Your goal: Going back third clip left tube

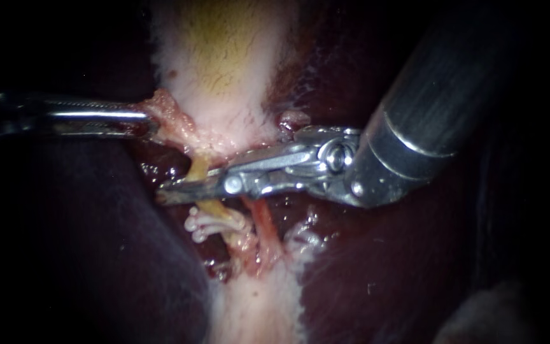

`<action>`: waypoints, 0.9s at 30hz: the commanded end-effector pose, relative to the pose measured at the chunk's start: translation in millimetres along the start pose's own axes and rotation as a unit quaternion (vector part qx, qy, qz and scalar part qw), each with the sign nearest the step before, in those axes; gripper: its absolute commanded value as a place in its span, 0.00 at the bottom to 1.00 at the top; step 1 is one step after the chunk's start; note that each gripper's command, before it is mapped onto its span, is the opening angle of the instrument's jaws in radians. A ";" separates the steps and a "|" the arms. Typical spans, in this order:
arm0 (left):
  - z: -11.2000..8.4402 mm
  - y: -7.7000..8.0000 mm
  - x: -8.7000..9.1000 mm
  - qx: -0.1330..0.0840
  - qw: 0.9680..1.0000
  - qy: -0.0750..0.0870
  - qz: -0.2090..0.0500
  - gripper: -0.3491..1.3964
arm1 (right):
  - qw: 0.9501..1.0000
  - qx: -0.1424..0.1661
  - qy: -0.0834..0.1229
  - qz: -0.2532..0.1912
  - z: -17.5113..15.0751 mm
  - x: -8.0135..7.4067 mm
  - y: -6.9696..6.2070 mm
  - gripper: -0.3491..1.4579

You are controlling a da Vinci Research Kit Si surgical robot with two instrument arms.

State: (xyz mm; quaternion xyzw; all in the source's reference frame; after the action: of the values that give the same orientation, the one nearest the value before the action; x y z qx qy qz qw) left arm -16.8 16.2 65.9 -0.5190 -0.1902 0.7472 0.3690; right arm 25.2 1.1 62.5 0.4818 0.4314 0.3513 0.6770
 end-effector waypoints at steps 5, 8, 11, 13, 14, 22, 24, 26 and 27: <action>0.0 0.0 0.0 0.000 1.000 0.000 0.000 0.00 | 1.000 0.031 0.006 -0.001 0.3 -0.1 0.5 0.08; -0.1 0.0 0.0 0.000 1.000 0.000 0.000 0.00 | 0.999 0.044 0.026 -0.018 1.0 -0.4 1.1 0.37; -0.1 0.0 0.0 0.000 1.000 0.000 0.000 0.00 | 0.999 0.030 0.038 -0.015 1.9 -0.8 1.5 0.46; -0.2 0.0 -0.1 0.000 1.000 0.000 0.000 0.00 | 0.999 0.028 0.039 -0.015 2.2 -0.9 1.6 0.47; -0.2 0.0 -0.1 0.000 1.000 0.000 0.000 0.00 | 0.999 0.028 0.038 -0.016 2.3 -1.0 1.7 0.47; -0.2 0.0 -0.2 0.000 1.000 0.000 0.000 0.00 | 0.994 -0.006 0.044 -0.099 2.1 -2.1 4.8 0.47; -0.1 0.0 -0.2 0.000 1.000 0.000 0.000 0.00 | 0.991 -0.016 0.040 -0.123 1.8 -2.2 5.7 0.47; -0.1 0.0 -0.2 0.000 1.000 0.000 0.000 0.00 | 0.989 -0.024 0.042 -0.138 1.4 -2.3 6.5 0.47; -0.1 0.0 -0.3 0.000 1.000 0.000 0.001 0.00 | 0.988 -0.027 0.044 -0.143 1.2 -2.3 6.7 0.47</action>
State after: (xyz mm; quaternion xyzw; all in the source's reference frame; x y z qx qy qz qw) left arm -16.7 16.0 66.0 -0.5196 -0.1903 0.7470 0.3685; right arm 24.9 0.7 69.9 0.3758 0.5182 0.2792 0.7157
